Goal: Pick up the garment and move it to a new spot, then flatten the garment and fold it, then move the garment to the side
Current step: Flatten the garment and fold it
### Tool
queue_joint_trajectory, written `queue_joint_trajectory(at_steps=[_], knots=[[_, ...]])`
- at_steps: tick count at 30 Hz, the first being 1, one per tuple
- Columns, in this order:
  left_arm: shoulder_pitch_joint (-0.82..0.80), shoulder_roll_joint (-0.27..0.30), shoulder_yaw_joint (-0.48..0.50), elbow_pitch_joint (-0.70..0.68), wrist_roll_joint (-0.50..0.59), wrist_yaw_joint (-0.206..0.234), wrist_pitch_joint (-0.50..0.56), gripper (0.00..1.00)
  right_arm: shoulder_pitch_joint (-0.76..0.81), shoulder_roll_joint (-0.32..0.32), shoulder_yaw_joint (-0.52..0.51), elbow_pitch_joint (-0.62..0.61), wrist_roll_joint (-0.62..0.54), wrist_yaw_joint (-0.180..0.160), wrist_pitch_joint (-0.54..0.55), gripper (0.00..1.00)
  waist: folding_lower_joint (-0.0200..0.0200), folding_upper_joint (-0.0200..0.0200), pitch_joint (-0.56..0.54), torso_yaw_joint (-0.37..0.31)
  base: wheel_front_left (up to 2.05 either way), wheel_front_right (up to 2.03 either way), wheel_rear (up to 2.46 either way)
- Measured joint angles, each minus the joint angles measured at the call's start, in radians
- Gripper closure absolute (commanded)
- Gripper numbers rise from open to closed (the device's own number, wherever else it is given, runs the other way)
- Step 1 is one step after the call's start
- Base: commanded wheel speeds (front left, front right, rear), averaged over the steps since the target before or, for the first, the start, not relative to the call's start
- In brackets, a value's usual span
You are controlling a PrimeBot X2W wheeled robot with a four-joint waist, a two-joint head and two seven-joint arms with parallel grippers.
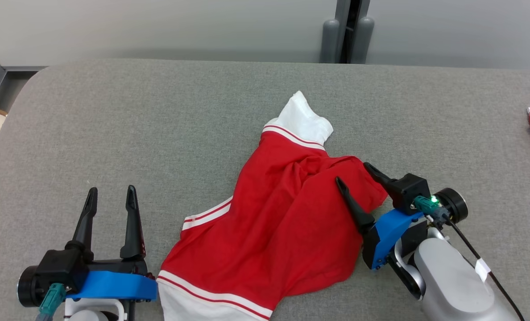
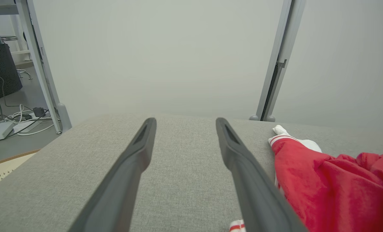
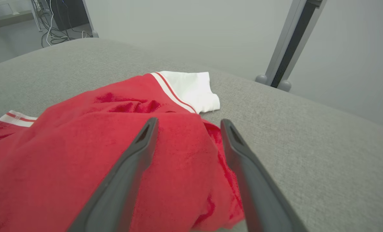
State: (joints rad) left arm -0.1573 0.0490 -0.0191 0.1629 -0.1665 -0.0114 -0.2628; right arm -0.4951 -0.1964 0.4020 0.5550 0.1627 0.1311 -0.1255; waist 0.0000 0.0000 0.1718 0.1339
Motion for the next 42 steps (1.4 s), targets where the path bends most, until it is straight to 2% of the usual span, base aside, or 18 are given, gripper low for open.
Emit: queue_joint_trajectory(at_steps=[4,5,6,13,19,25,31,37,42], knots=[[-0.002,0.000,-0.009,0.001,-0.008,0.002,0.000,0.00,-0.019,0.000,0.035,0.086,0.043,0.000,0.027,0.00,0.0000,0.0000,0.013,0.020,0.00,0.00,0.00],[-0.003,0.000,-0.011,0.002,-0.009,0.005,0.000,0.00,-0.022,-0.001,0.045,0.103,0.055,0.000,0.032,0.55,0.0000,0.0000,0.016,0.024,0.00,0.00,0.00],[-0.005,0.000,-0.012,0.002,-0.009,0.007,0.000,0.00,-0.027,-0.002,0.057,0.116,0.066,0.000,0.037,1.00,0.0000,0.0000,0.019,0.028,0.00,0.00,0.00],[-0.013,0.000,-0.023,0.004,-0.019,0.014,0.000,0.00,-0.096,-0.027,0.078,0.165,0.111,0.000,-0.007,1.00,0.0000,0.0000,0.025,0.045,0.00,0.00,0.00],[-0.009,0.000,-0.014,0.005,-0.018,0.018,0.000,0.00,-0.179,-0.038,0.006,0.187,0.070,0.000,-0.102,1.00,0.0000,0.0000,0.013,0.037,0.00,0.00,0.00],[0.002,0.000,-0.006,0.007,-0.014,0.016,0.000,0.00,-0.181,-0.030,-0.036,0.161,0.020,0.000,-0.133,1.00,0.0000,0.0000,-0.009,0.004,0.00,0.00,0.00],[0.019,0.000,-0.007,0.010,-0.014,0.013,0.000,0.00,-0.005,-0.029,-0.062,0.053,0.018,0.000,-0.136,1.00,-0.0001,0.0000,-0.034,-0.039,0.00,0.00,0.00],[0.039,0.000,-0.006,0.011,-0.010,0.012,0.000,0.00,0.225,-0.033,-0.100,-0.126,0.033,0.000,-0.134,1.00,0.0000,0.0000,-0.056,-0.087,0.00,0.00,0.00],[0.045,0.000,-0.005,0.011,-0.010,0.012,0.000,0.00,0.386,-0.019,-0.140,-0.308,0.036,0.000,-0.062,1.00,0.0000,0.0000,-0.066,-0.120,0.00,0.00,0.00]])
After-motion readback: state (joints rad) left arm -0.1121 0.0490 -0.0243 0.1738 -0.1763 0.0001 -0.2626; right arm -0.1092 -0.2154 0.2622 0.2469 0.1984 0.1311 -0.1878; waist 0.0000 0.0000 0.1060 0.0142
